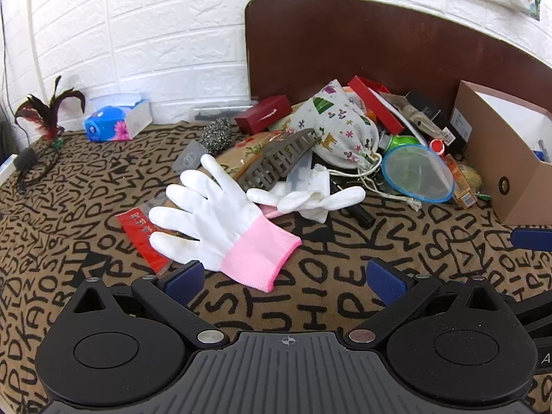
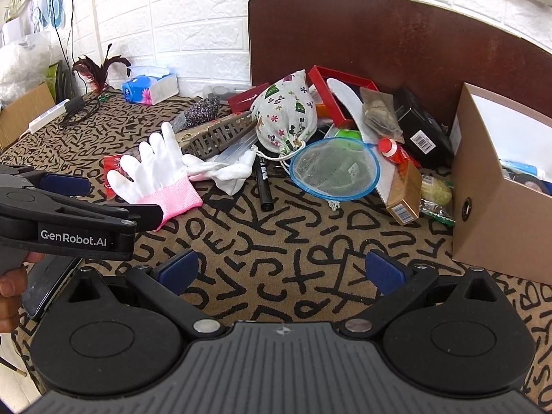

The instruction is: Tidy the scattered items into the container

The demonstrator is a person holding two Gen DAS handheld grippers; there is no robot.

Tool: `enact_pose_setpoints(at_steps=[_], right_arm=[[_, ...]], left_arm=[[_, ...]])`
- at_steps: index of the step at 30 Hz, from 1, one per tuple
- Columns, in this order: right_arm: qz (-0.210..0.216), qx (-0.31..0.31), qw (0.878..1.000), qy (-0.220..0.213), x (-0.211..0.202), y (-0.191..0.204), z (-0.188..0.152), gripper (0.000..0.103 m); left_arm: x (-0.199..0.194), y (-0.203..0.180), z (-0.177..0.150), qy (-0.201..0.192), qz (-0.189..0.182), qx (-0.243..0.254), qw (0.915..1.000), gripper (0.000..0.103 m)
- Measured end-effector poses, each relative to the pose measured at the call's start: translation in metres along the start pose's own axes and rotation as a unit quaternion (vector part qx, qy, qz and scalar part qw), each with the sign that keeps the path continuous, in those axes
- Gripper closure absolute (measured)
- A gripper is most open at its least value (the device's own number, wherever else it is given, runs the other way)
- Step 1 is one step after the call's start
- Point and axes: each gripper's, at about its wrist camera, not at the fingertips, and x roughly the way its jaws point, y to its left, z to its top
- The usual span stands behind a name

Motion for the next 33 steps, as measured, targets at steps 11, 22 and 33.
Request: enact_pose_setpoints(at_steps=[11,22,33], right_arm=[[0.042,-0.033,0.999,-0.001,0.041,0.007,0.008,0.001],[0.077,-0.035,0.996,-0.013,0.088,0.014,0.029,0.01],[0.103,-0.038,0.994,-0.02,0.127,0.018,0.048,0.031]], left_arm=[[0.034,0.023,0.001,0.032,-0.009,-0.017,0.9993,0.0],[0.073,0.059,0.011,0.066,-0.026,-0.074,0.9947,0.017],[0.105,0.084,0.017,0.092,-0.028,-0.11,0.9892,0.026]])
